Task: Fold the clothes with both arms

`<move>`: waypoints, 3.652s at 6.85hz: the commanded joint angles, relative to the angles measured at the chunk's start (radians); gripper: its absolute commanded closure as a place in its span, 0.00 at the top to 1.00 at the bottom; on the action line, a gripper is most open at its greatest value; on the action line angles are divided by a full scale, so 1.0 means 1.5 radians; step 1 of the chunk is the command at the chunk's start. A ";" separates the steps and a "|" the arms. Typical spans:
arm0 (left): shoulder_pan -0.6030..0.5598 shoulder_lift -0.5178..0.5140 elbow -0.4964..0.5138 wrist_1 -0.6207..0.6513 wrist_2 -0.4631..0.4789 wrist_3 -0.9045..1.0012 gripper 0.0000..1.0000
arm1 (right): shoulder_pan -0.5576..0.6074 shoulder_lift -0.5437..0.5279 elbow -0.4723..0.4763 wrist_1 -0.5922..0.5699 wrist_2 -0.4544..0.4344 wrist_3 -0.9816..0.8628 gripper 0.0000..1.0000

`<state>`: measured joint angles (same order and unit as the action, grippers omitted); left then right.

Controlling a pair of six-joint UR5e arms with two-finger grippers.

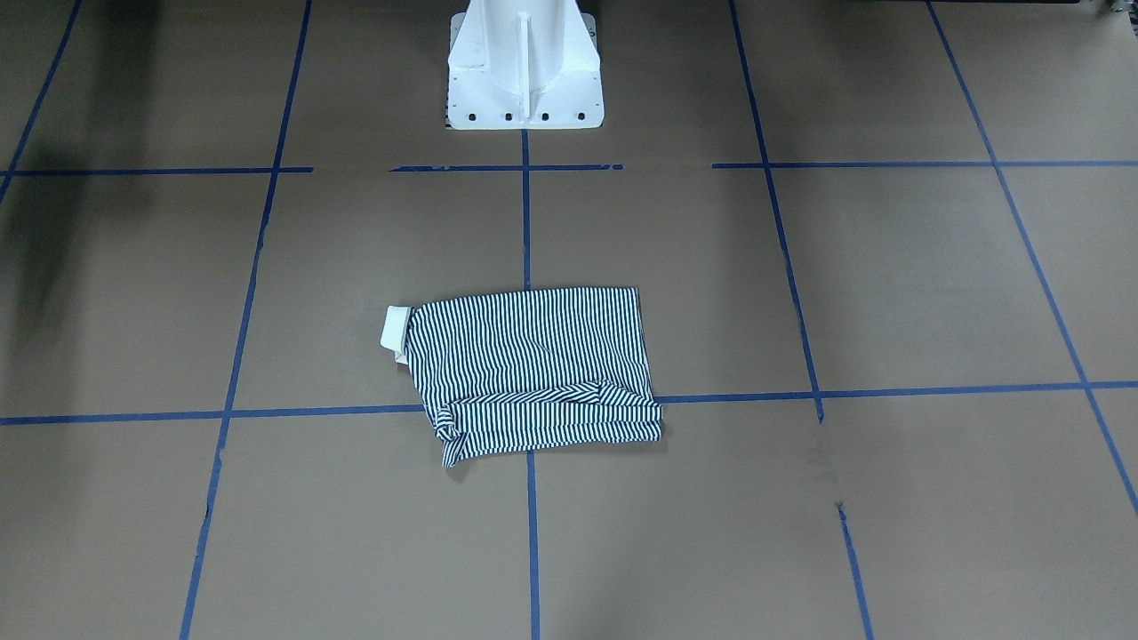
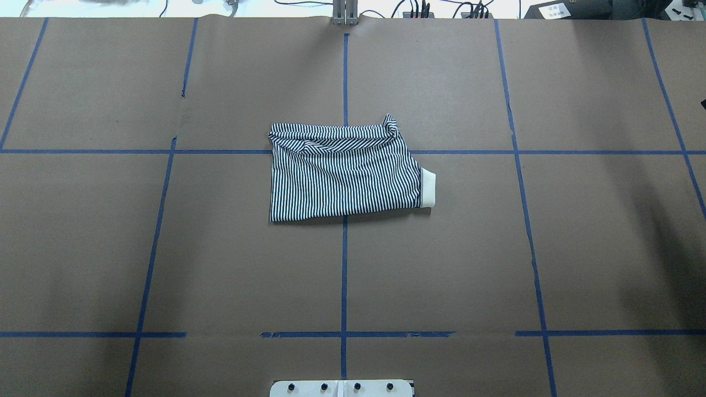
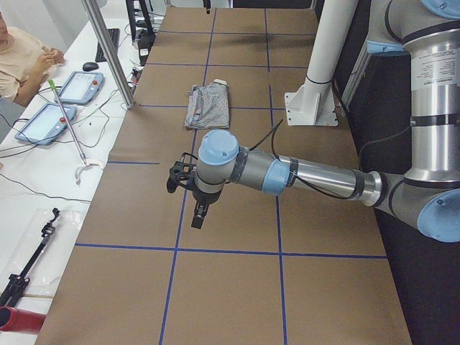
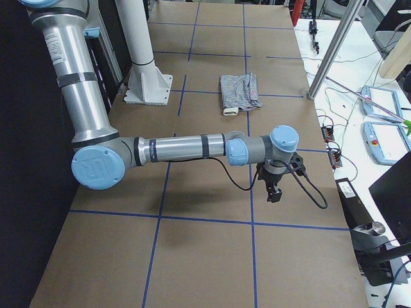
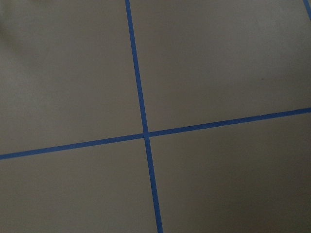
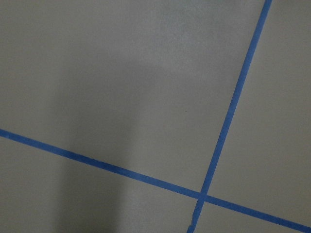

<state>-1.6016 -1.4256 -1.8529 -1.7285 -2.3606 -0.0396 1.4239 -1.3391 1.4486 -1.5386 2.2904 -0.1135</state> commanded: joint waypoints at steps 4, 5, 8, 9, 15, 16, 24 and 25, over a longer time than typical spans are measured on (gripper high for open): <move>0.027 -0.011 0.202 -0.219 -0.138 0.003 1.00 | 0.092 -0.076 0.042 0.095 0.130 -0.014 1.00; 0.032 -0.012 0.192 -0.215 -0.130 0.001 1.00 | 0.159 -0.075 0.051 0.093 0.126 -0.018 1.00; 0.089 -0.017 0.104 -0.040 -0.129 0.000 1.00 | 0.100 -0.079 0.051 0.057 0.044 -0.064 1.00; 0.082 -0.017 0.063 0.064 -0.090 0.002 1.00 | 0.065 -0.079 0.051 0.054 0.021 -0.073 1.00; 0.049 -0.002 0.055 0.066 0.101 0.003 1.00 | 0.056 -0.116 0.082 0.054 0.125 -0.071 1.00; 0.049 -0.002 0.058 0.065 0.077 0.003 1.00 | 0.063 -0.116 0.087 0.054 0.124 -0.072 1.00; 0.049 -0.021 0.053 0.101 0.024 0.003 1.00 | 0.080 -0.121 0.125 -0.079 0.083 -0.148 1.00; 0.049 -0.021 0.054 0.100 0.024 0.003 1.00 | 0.080 -0.120 0.126 -0.079 0.083 -0.148 1.00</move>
<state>-1.5285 -1.4562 -1.7737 -1.5780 -2.3239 -0.0353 1.5426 -1.5202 1.6357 -1.6537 2.4160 -0.3350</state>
